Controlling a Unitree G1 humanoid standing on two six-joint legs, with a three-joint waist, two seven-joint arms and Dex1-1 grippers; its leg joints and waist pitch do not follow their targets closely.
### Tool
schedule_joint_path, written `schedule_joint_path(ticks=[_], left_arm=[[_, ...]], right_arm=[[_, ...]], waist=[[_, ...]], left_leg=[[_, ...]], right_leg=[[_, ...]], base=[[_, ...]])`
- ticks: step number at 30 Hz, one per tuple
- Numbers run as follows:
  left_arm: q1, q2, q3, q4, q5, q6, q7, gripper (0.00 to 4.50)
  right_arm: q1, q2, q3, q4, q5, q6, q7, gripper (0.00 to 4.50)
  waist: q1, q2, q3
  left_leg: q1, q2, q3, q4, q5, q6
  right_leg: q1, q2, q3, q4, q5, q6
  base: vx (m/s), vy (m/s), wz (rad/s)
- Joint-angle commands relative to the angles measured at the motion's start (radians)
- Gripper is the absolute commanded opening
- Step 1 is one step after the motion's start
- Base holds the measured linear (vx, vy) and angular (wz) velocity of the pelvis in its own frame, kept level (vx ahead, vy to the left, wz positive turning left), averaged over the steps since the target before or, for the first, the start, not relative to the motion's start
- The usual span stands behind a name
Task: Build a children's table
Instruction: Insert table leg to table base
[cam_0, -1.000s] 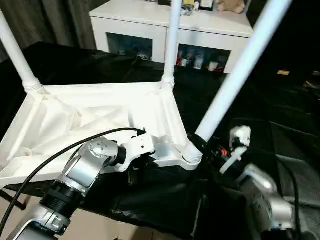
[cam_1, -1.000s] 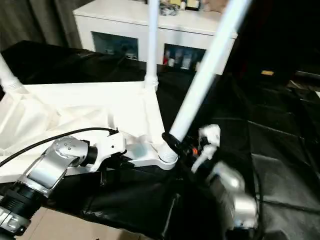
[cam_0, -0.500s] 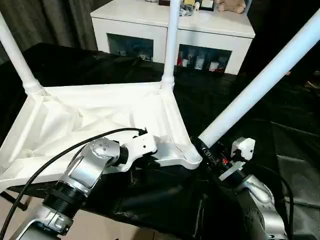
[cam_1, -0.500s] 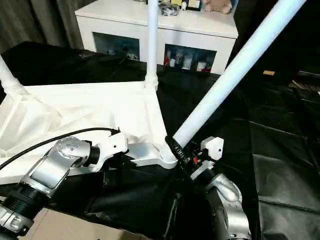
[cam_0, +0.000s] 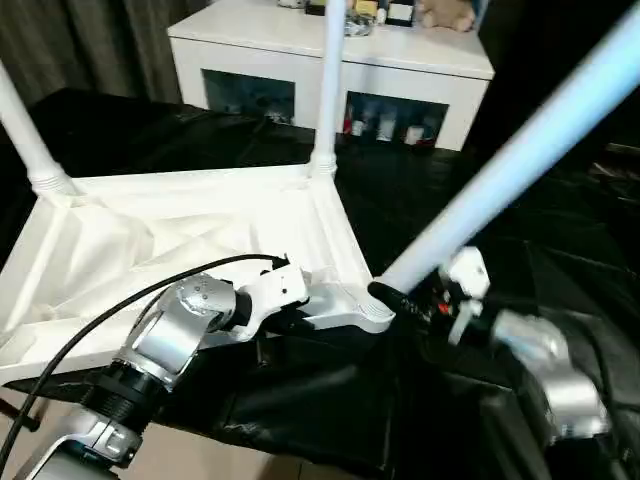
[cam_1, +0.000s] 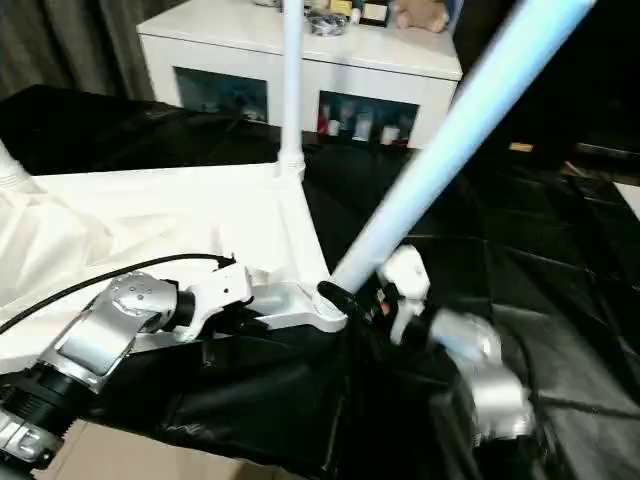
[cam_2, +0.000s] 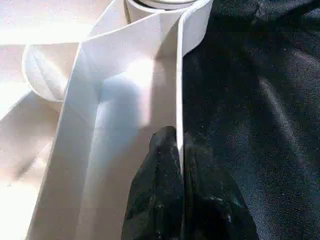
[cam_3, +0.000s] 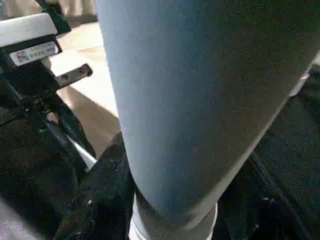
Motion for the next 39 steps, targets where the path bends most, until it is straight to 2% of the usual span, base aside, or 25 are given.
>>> schedule_joint_path(ticks=[1, 3, 4, 5, 7, 8, 9, 10, 11, 12, 14, 18, 20, 22, 24, 25, 26, 28, 30, 32, 33, 34, 37, 39], left_arm=[[-0.018, -0.013, 0.047, -0.034, -0.042, -0.030, 0.023, 0.00], [-0.017, -0.009, 0.043, -0.039, -0.044, -0.028, 0.012, 0.00], [-0.015, -0.003, 0.036, -0.045, -0.043, -0.026, -0.001, 0.00], [-0.015, -0.003, 0.035, -0.045, -0.043, -0.026, -0.002, 0.00], [-0.015, -0.001, 0.031, -0.047, -0.042, -0.026, -0.006, 0.00], [-0.016, 0.002, 0.025, -0.049, -0.040, -0.024, -0.008, 0.00], [-0.016, 0.002, 0.023, -0.049, -0.040, -0.024, -0.008, 0.00], [-0.016, 0.002, 0.023, -0.049, -0.040, -0.024, -0.008, 0.00], [-0.017, 0.002, 0.021, -0.049, -0.039, -0.024, -0.010, 0.00], [-0.018, 0.002, 0.020, -0.049, -0.039, -0.024, -0.010, 0.00], [-0.018, 0.002, 0.019, -0.051, -0.038, -0.023, -0.010, 0.00], [-0.021, -0.001, 0.019, -0.056, -0.043, -0.014, -0.021, 0.00], [-0.021, -0.001, 0.019, -0.057, -0.043, -0.012, -0.022, 0.00], [-0.019, 0.000, 0.018, -0.064, -0.051, -0.003, -0.033, 0.00], [-0.015, 0.001, 0.018, -0.072, -0.056, 0.004, -0.041, 0.00], [-0.014, 0.002, 0.018, -0.073, -0.056, 0.004, -0.042, 0.00], [-0.014, 0.002, 0.018, -0.073, -0.056, 0.004, -0.042, 0.00], [-0.012, 0.004, 0.018, -0.075, -0.053, 0.004, -0.040, 0.00], [-0.010, 0.008, 0.021, -0.075, -0.049, 0.002, -0.030, 0.00], [-0.009, 0.009, 0.025, -0.071, -0.045, 0.000, -0.017, 0.00], [-0.009, 0.010, 0.026, -0.070, -0.044, -0.002, -0.013, 0.00], [-0.009, 0.012, 0.028, -0.068, -0.042, -0.001, -0.005, 0.00], [-0.007, 0.012, 0.031, -0.067, -0.040, -0.005, 0.005, 0.00], [-0.005, 0.011, 0.034, -0.067, -0.039, -0.006, 0.014, 0.00]], right_arm=[[0.054, -0.014, 0.110, 0.099, -0.044, 0.162, 0.043, 1.86], [0.024, -0.024, 0.115, 0.100, -0.047, 0.206, 0.058, 1.86], [-0.018, -0.045, 0.129, 0.104, -0.048, 0.267, 0.093, 1.86], [-0.023, -0.048, 0.131, 0.105, -0.047, 0.274, 0.098, 1.86], [-0.042, -0.060, 0.138, 0.106, -0.041, 0.296, 0.123, 1.86], [-0.070, -0.075, 0.147, 0.103, -0.028, 0.330, 0.158, 1.86], [-0.083, -0.082, 0.152, 0.101, -0.021, 0.347, 0.180, 1.86], [-0.083, -0.082, 0.152, 0.101, -0.021, 0.347, 0.180, 1.86], [-0.105, -0.103, 0.172, 0.089, -0.011, 0.377, 0.231, 1.86], [-0.112, -0.111, 0.180, 0.083, -0.009, 0.389, 0.251, 1.86], [-0.121, -0.124, 0.192, 0.074, -0.002, 0.407, 0.281, 1.86], [-0.149, -0.161, 0.237, 0.047, 0.016, 0.509, 0.374, 1.86], [-0.150, -0.159, 0.240, 0.055, 0.011, 0.510, 0.372, 1.86], [-0.155, -0.132, 0.232, 0.123, -0.033, 0.463, 0.322, 1.86], [-0.166, -0.098, 0.217, 0.215, -0.096, 0.384, 0.222, 1.86], [-0.170, -0.082, 0.204, 0.252, -0.110, 0.368, 0.179, 1.86], [-0.170, -0.082, 0.204, 0.252, -0.110, 0.368, 0.179, 1.86], [-0.165, -0.070, 0.198, 0.269, -0.116, 0.359, 0.150, 1.86], [-0.132, -0.065, 0.192, 0.233, -0.111, 0.361, 0.148, 1.86], [-0.104, -0.061, 0.185, 0.226, -0.120, 0.334, 0.132, 1.86], [-0.095, -0.059, 0.184, 0.229, -0.126, 0.312, 0.125, 1.86], [-0.075, -0.048, 0.170, 0.234, -0.129, 0.273, 0.097, 1.86], [-0.050, -0.026, 0.141, 0.231, -0.119, 0.254, 0.050, 1.86], [-0.031, -0.007, 0.114, 0.226, -0.117, 0.208, 0.002, 1.86]], waist=[[0.004, -0.004, -0.019], [0.005, -0.005, -0.021], [0.002, -0.006, -0.020], [0.002, -0.006, -0.023], [0.005, -0.003, -0.024], [0.005, -0.006, -0.027], [0.006, -0.007, -0.027], [0.009, -0.006, -0.029], [0.010, -0.005, -0.029], [0.011, -0.006, -0.031], [0.018, -0.005, -0.032], [0.025, -0.006, -0.032], [0.032, -0.003, -0.031], [0.037, -0.002, -0.032], [0.036, -0.002, -0.031], [0.031, -0.002, -0.026], [0.025, -0.001, -0.019], [0.020, -0.002, -0.018], [0.015, -0.002, -0.022], [0.015, -0.004, -0.021], [0.014, -0.005, -0.021], [0.015, -0.006, -0.022], [0.013, -0.008, -0.019], [0.010, -0.007, -0.018]], left_leg=[[-0.008, 0.041, -0.016, -0.092, -0.297, 0.040], [-0.008, 0.042, -0.017, -0.092, -0.291, 0.036], [-0.010, 0.041, -0.018, -0.094, -0.288, 0.036], [-0.011, 0.041, -0.018, -0.093, -0.277, 0.037], [-0.005, 0.044, -0.013, -0.089, -0.260, 0.039], [-0.011, 0.042, -0.014, -0.089, -0.229, 0.042], [-0.011, 0.042, -0.013, -0.089, -0.220, 0.044], [-0.006, 0.044, -0.011, -0.085, -0.205, 0.049], [-0.006, 0.044, -0.010, -0.083, -0.195, 0.052], [-0.011, 0.044, -0.010, -0.083, -0.169, 0.056], [-0.008, 0.045, -0.006, -0.079, -0.142, 0.064], [-0.004, 0.044, -0.004, -0.077, -0.127, 0.070], [-0.001, 0.048, -0.003, -0.078, -0.136, 0.069], [-0.001, 0.048, -0.003, -0.080, -0.141, 0.052], [0.001, 0.047, -0.002, -0.082, -0.157, 0.038], [-0.002, 0.046, -0.004, -0.087, -0.189, 0.023], [0.002, 0.046, -0.008, -0.095, -0.261, 0.003], [0.014, 0.048, -0.013, -0.098, -0.342, -0.013], [0.010, 0.050, -0.017, -0.101, -0.333, -0.014], [0.010, 0.050, -0.014, -0.101, -0.310, -0.006], [0.009, 0.050, -0.013, -0.101, -0.312, -0.004], [0.009, 0.049, -0.013, -0.100, -0.316, -0.004], [0.009, 0.048, -0.015, -0.103, -0.351, -0.006], [0.009, 0.048, -0.018, -0.105, -0.372, -0.009]], right_leg=[[0.023, -0.069, 0.038, -0.103, -0.392, -0.139], [0.022, -0.070, 0.038, -0.104, -0.393, -0.136], [0.025, -0.068, 0.037, -0.101, -0.390, -0.138], [0.028, -0.068, 0.036, -0.099, -0.376, -0.141], [0.022, -0.070, 0.039, -0.099, -0.334, -0.153], [0.031, -0.068, 0.037, -0.092, -0.281, -0.168], [0.032, -0.068, 0.036, -0.091, -0.267, -0.171], [0.029, -0.069, 0.037, -0.089, -0.231, -0.183], [0.029, -0.068, 0.037, -0.087, -0.211, -0.190], [0.037, -0.068, 0.035, -0.081, -0.169, -0.202], [0.037, -0.068, 0.034, -0.077, -0.109, -0.221], [0.040, -0.067, 0.034, -0.074, -0.086, -0.232], [0.037, -0.069, 0.034, -0.076, -0.103, -0.236], [0.038, -0.071, 0.034, -0.076, -0.112, -0.233], [0.036, -0.071, 0.033, -0.078, -0.126, -0.233], [0.033, -0.073, 0.033, -0.083, -0.175, -0.225], [0.031, -0.072, 0.032, -0.093, -0.278, -0.204], [0.025, -0.075, 0.033, -0.103, -0.392, -0.172], [0.029, -0.074, 0.034, -0.102, -0.369, -0.161], [0.028, -0.071, 0.036, -0.098, -0.305, -0.171], [0.027, -0.072, 0.036, -0.099, -0.304, -0.172], [0.027, -0.073, 0.036, -0.100, -0.314, -0.172], [0.023, -0.073, 0.037, -0.107, -0.384, -0.152], [0.020, -0.074, 0.036, -0.111, -0.425, -0.138]], base=[[0.000, 0.000, 0.00], [0.000, 0.000, 0.00], [0.000, 0.000, 0.00], [0.000, 0.000, 0.00], [0.000, 0.000, 0.00], [0.000, 0.000, 0.00], [0.000, 0.000, 0.00], [0.000, 0.000, 0.00], [0.000, 0.000, 0.00], [0.000, 0.000, 0.00], [0.000, 0.000, 0.00], [0.000, 0.000, 0.00], [0.000, 0.000, 0.00], [0.000, 0.000, 0.00], [0.000, 0.000, 0.00], [0.000, 0.000, 0.00], [0.000, 0.000, 0.00], [0.000, 0.000, 0.00], [0.000, 0.000, 0.00], [0.000, 0.000, 0.00], [0.000, 0.000, 0.00], [0.000, 0.000, 0.00], [0.000, 0.000, 0.00], [0.000, 0.000, 0.00]])
